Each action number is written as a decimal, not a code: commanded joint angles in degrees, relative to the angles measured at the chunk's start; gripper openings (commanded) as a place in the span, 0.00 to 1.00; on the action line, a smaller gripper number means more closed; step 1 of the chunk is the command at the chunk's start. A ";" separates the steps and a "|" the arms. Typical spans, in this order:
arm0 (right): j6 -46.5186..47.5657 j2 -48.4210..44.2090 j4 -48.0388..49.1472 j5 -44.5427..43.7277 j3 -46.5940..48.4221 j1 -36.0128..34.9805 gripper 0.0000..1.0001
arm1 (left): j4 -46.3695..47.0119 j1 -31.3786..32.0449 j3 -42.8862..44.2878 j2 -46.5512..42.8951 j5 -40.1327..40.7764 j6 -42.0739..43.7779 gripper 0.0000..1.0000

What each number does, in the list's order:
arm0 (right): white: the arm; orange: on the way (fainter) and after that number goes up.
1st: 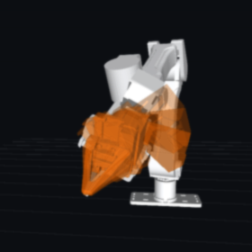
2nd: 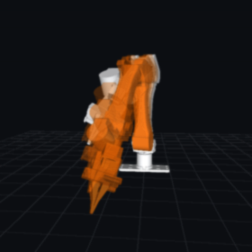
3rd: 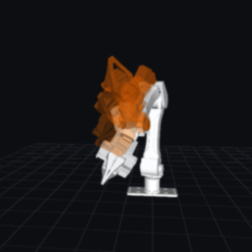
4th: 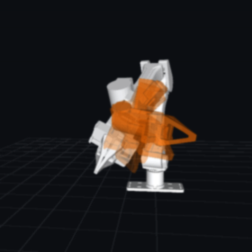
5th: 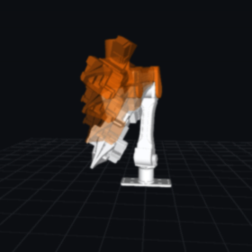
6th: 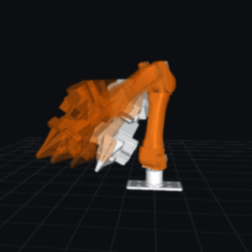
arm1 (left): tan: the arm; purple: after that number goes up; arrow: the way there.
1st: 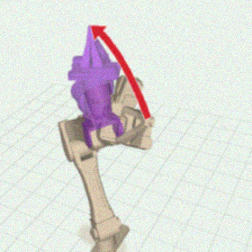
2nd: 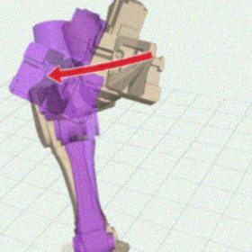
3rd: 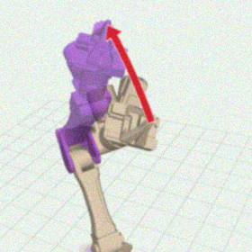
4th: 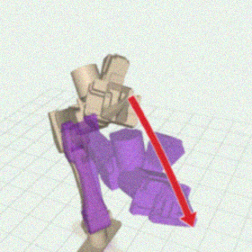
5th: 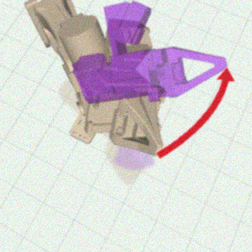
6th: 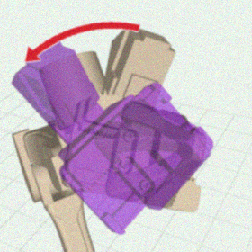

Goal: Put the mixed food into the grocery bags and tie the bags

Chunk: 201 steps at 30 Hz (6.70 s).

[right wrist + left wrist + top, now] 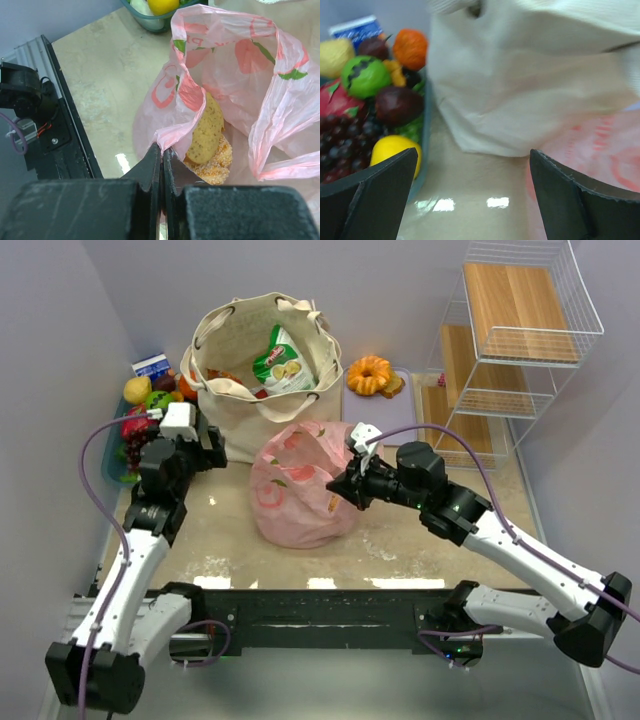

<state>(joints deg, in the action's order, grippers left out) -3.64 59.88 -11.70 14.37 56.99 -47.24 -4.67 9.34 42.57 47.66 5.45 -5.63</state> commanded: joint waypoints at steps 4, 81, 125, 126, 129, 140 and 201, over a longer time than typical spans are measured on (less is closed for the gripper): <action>-1.81 0.07 4.67 0.83 0.58 -0.22 0.00 | -1.74 -14.87 3.83 12.53 -1.32 -3.61 0.97; -5.41 1.47 0.63 0.83 3.30 -0.22 0.00 | 2.03 25.46 17.73 20.46 -7.48 4.66 0.99; -4.01 -3.36 3.53 -0.31 -1.18 -0.22 0.00 | 3.08 -36.41 13.51 36.97 -9.14 -3.60 0.83; -4.01 -3.71 3.53 0.13 -1.36 -0.22 0.00 | 3.52 -36.41 13.77 38.72 -10.28 -3.25 0.82; -4.09 -3.71 3.97 0.39 -1.71 -0.22 0.00 | 3.79 -36.42 15.26 42.16 -14.40 -3.78 0.75; -5.06 -1.79 5.38 1.45 -1.62 -0.22 0.00 | 6.33 -36.41 17.81 50.24 -19.43 -5.80 0.62; -4.97 0.77 6.87 13.84 1.54 -0.31 0.00 | 18.54 29.94 21.42 16.76 -31.82 -1.23 0.00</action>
<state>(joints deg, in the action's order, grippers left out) -8.38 61.56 -7.60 26.85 56.86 -47.24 6.44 37.85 61.30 61.98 -28.93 -9.28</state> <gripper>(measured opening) 0.014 0.178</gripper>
